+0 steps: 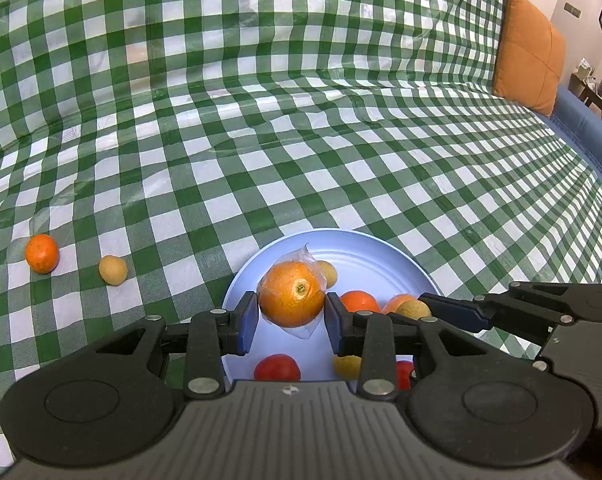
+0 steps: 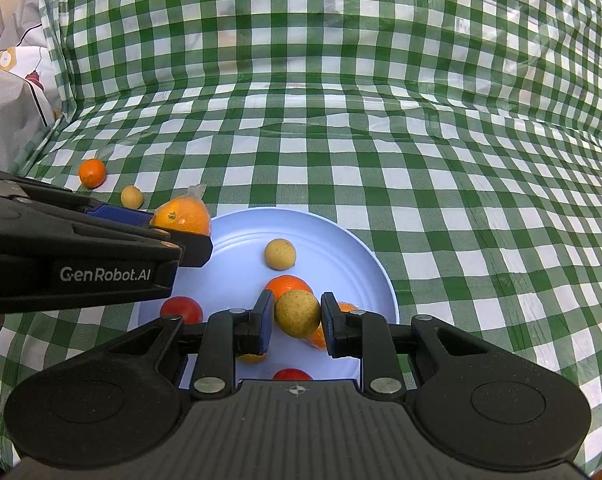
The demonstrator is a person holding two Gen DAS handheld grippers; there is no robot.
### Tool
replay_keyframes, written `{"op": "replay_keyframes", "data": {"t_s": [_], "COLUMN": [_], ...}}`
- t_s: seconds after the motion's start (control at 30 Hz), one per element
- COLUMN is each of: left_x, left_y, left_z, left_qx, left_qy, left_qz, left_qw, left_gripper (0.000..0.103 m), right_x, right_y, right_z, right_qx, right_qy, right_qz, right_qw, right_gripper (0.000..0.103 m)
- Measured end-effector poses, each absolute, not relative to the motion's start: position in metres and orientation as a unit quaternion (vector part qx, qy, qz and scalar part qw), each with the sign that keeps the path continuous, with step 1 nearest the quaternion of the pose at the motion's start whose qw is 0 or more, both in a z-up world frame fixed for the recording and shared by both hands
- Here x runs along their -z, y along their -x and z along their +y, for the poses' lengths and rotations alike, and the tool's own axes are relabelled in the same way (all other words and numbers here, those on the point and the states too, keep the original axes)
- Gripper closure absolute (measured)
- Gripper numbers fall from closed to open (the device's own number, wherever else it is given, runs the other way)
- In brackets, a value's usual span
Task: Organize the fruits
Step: 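Open both grippers to drop the wrapped orange and yellow fruit onto the plate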
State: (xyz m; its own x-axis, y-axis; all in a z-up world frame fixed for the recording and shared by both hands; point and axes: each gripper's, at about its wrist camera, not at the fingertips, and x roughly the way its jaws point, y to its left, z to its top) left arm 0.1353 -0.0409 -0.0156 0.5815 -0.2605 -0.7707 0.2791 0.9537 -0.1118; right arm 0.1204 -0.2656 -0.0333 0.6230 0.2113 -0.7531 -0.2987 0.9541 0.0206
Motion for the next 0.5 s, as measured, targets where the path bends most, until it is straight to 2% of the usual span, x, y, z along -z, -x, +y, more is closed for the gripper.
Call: {"op": "replay_keyframes", "data": {"t_s": [0.5], "left_x": [0.0158], "left_y": [-0.1362], "left_z": [-0.0413], "left_qx": [0.152], "left_qy": [-0.011], "left_qz": [0.432], "left_qw": [0.889], "left_gripper": [0.064], "right_x": [0.0335], "right_y": [-0.1185], "right_z": [-0.2668], "right_qx": [-0.142], "right_qy": [0.054], "right_qz": [0.41], "right_qw": [0.899], "right_gripper": [0.077]}}
